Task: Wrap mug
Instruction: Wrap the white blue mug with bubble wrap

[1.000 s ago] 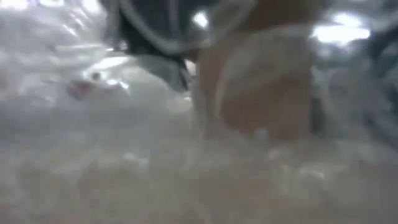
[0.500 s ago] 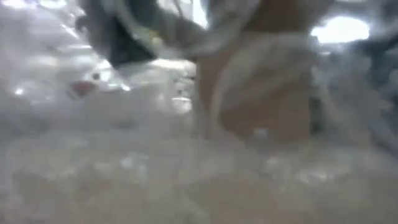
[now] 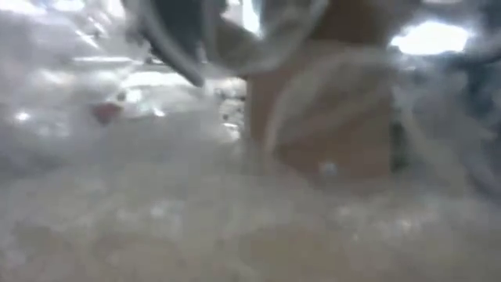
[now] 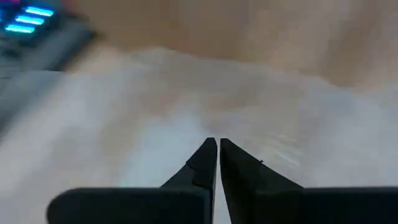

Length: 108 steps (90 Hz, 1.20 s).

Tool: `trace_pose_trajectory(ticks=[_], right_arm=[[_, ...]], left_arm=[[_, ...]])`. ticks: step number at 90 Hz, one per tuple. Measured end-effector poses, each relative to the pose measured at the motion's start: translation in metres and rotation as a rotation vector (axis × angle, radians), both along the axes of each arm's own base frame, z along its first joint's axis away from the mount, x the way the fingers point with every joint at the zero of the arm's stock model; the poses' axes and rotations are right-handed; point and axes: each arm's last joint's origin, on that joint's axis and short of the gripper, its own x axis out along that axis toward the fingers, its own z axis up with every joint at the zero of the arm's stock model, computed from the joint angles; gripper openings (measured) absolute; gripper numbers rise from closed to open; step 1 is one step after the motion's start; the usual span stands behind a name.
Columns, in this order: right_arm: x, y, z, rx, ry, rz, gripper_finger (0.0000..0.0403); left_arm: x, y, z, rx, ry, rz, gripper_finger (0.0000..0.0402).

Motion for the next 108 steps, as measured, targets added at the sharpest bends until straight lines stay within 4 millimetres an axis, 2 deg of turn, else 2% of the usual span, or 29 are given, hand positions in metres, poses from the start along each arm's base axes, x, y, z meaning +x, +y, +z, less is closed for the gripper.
trace_pose_trajectory(ticks=[9,20,28,35,42,51,57,68,81,94,100,108], right_arm=[[0.0,0.0,0.0,0.0,0.0,0.0,0.0],[0.0,0.0,0.0,0.0,0.001,0.0,0.0],[0.0,0.0,0.0,0.0,0.0,0.0,0.0],[0.0,0.0,0.0,0.0,0.0,0.0,0.0],[0.0,0.0,0.0,0.0,0.0,0.0,0.0],[0.0,0.0,0.0,0.0,0.0,0.0,0.0],[0.0,0.0,0.0,0.0,0.0,0.0,0.0],[0.0,0.0,0.0,0.0,0.001,0.0,0.0],[0.0,0.0,0.0,0.0,-0.001,0.0,0.0],[0.0,0.0,0.0,0.0,-0.002,0.0,0.0],[0.0,0.0,0.0,0.0,-0.002,0.0,0.0],[0.0,0.0,0.0,0.0,-0.002,0.0,0.0]], left_arm=[[0.009,0.006,-0.024,-0.107,-0.036,-0.041,0.0],[-0.002,0.024,-0.046,-0.135,0.035,0.055,0.0],[-0.021,0.04,-0.052,-0.087,0.195,0.18,0.0],[-0.035,0.054,-0.045,0.01,0.311,0.302,0.0],[-0.049,0.066,-0.029,0.189,0.381,0.418,0.0],[-0.062,0.077,-0.013,0.396,0.374,0.526,0.0],[-0.063,0.085,-0.012,0.434,0.314,0.534,0.0],[-0.059,0.097,-0.013,0.387,0.256,0.555,0.0],[-0.049,0.095,-0.015,0.348,0.218,0.496,0.0],[-0.037,0.08,-0.007,0.262,0.196,0.381,0.0],[-0.031,0.07,-0.004,0.158,0.203,0.299,0.0],[-0.024,0.056,-0.005,-0.073,0.218,0.168,0.0]])
